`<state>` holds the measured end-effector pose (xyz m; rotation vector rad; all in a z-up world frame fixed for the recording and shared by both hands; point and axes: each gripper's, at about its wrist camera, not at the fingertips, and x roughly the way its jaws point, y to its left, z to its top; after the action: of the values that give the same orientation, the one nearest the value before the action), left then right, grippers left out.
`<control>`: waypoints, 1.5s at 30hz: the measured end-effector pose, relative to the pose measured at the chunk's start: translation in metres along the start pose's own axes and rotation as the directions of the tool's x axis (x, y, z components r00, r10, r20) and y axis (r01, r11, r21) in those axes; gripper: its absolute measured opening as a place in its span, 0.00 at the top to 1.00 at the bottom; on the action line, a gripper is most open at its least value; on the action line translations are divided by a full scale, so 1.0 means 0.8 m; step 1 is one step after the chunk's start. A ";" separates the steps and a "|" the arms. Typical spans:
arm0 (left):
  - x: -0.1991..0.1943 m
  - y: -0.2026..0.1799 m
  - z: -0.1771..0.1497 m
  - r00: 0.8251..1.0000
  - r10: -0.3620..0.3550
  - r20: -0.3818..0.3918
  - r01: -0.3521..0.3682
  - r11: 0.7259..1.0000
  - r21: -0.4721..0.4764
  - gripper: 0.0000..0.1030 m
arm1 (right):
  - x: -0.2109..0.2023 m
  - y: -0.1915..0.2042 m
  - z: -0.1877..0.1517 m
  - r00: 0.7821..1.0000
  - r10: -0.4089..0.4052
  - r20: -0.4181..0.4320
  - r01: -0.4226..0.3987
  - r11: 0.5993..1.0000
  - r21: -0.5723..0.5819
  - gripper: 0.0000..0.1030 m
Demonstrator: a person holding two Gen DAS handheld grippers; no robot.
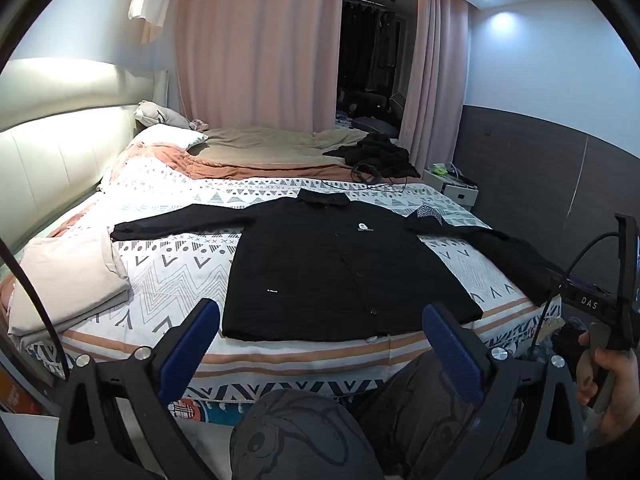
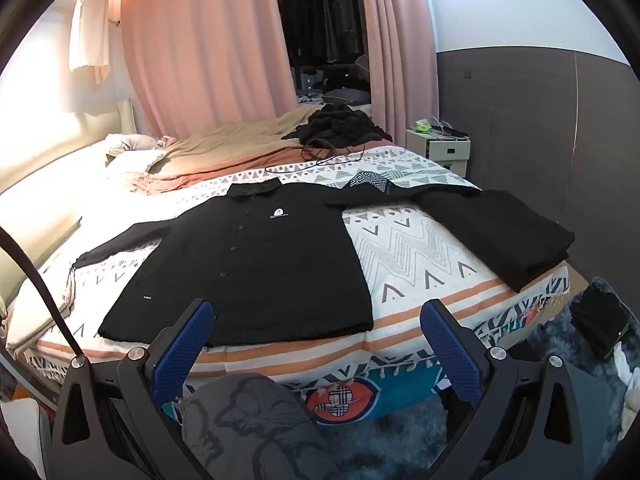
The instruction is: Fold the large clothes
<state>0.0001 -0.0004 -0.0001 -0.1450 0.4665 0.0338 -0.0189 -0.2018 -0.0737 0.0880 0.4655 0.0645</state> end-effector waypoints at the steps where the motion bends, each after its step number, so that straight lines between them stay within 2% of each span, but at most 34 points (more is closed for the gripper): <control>1: 0.000 -0.001 0.000 1.000 0.000 -0.002 0.000 1.000 0.004 0.00 | 0.000 -0.001 -0.001 1.000 0.002 0.000 -0.002 1.000 0.006 0.00; 23: -0.001 0.000 -0.005 1.000 -0.007 0.008 0.007 1.000 0.007 0.00 | -0.006 -0.010 -0.004 1.000 0.000 0.003 0.000 1.000 0.019 0.00; 45: -0.006 0.002 -0.002 0.999 -0.036 0.013 0.036 0.998 -0.049 0.00 | -0.003 -0.007 -0.003 1.000 0.007 0.001 -0.007 1.000 0.012 0.00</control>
<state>-0.0050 0.0007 0.0007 -0.2010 0.4508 0.0109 -0.0223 -0.2072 -0.0755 0.1019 0.4649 0.0688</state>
